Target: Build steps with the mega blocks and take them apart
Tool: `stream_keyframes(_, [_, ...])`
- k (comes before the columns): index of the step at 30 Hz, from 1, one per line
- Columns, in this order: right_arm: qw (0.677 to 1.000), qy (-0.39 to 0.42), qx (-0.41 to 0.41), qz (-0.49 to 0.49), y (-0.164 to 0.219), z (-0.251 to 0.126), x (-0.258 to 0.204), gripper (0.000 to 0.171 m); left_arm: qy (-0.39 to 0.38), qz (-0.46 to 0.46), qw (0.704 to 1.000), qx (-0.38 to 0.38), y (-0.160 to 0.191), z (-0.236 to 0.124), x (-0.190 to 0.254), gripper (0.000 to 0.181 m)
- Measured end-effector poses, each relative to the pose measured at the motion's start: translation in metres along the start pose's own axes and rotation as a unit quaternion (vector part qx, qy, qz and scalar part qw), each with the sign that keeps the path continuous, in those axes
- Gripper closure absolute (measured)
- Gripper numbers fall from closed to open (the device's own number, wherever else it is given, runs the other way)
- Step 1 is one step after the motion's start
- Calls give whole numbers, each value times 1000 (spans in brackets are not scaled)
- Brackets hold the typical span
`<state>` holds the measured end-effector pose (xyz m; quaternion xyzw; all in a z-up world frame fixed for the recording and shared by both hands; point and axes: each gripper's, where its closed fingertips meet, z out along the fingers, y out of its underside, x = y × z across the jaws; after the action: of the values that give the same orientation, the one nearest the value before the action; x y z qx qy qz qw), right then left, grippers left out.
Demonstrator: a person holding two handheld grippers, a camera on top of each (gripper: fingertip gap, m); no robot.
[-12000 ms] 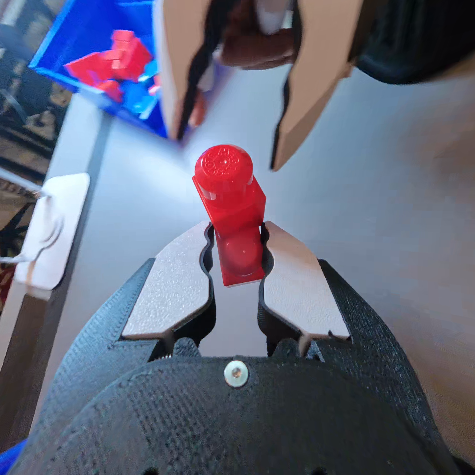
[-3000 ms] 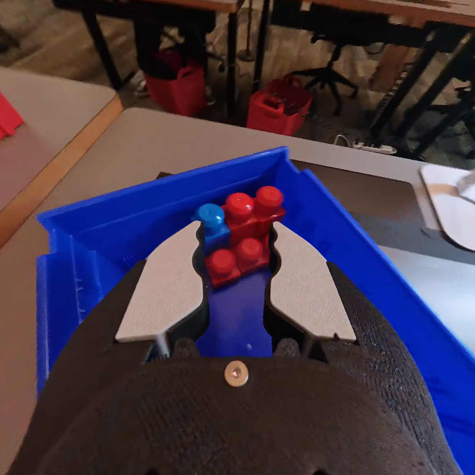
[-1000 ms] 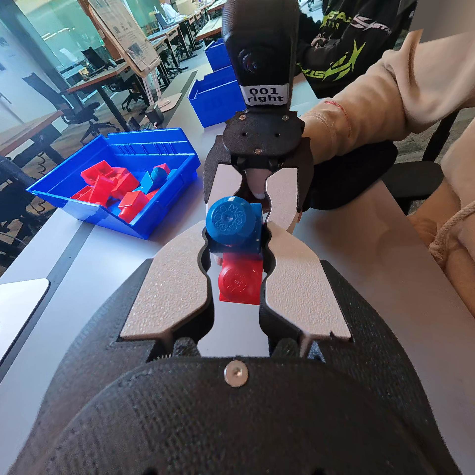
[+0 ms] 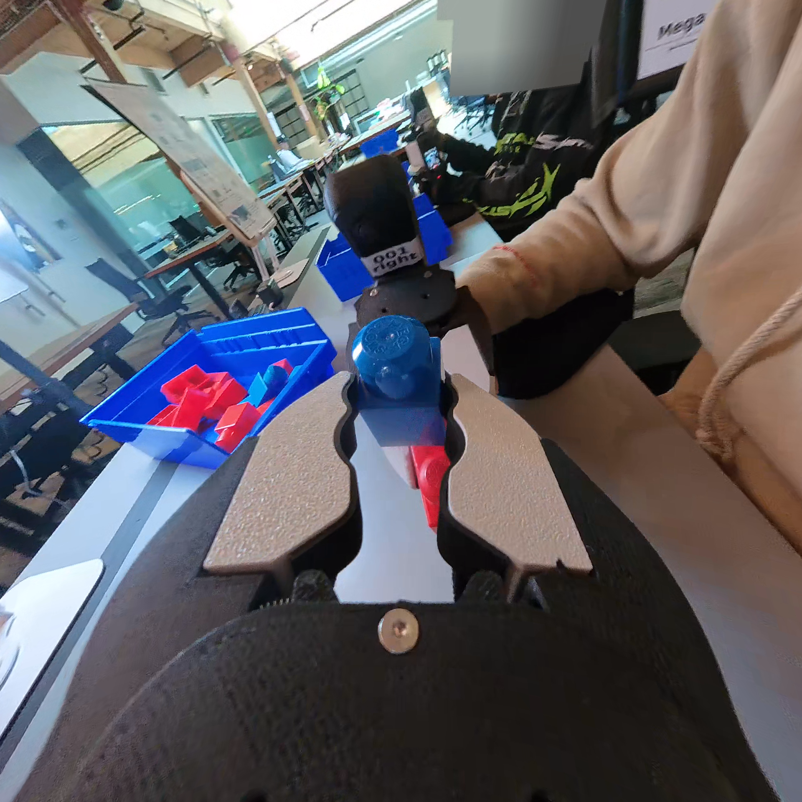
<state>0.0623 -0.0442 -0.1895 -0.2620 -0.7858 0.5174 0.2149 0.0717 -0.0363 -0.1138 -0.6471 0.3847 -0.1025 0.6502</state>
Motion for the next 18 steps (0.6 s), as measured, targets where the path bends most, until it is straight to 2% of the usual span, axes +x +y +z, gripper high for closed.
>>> stream_keyframes(4, [999,-34,-29,15,14,-8,-4,135,0,-14,999,40,-19,-14,-6,143])
stream_keyframes(6, [999,-18,-35,21,15,-19,6,135,-18,-27,998,57,-27,-23,-17,143])
stream_keyframes(9, [998,62,5,25,1,-52,41,135,-73,-75,991,87,-32,-39,-46,143])
stream_keyframes(11, [987,157,36,25,-10,-85,79,135,-123,-105,982,96,-26,-50,-68,143])
stream_keyframes(14, [935,346,57,47,-17,-148,152,135,-202,-141,965,86,-4,-64,-99,144])
stream_keyframes(18, [801,587,30,115,2,-240,249,134,-283,-178,941,47,38,-77,-126,143])
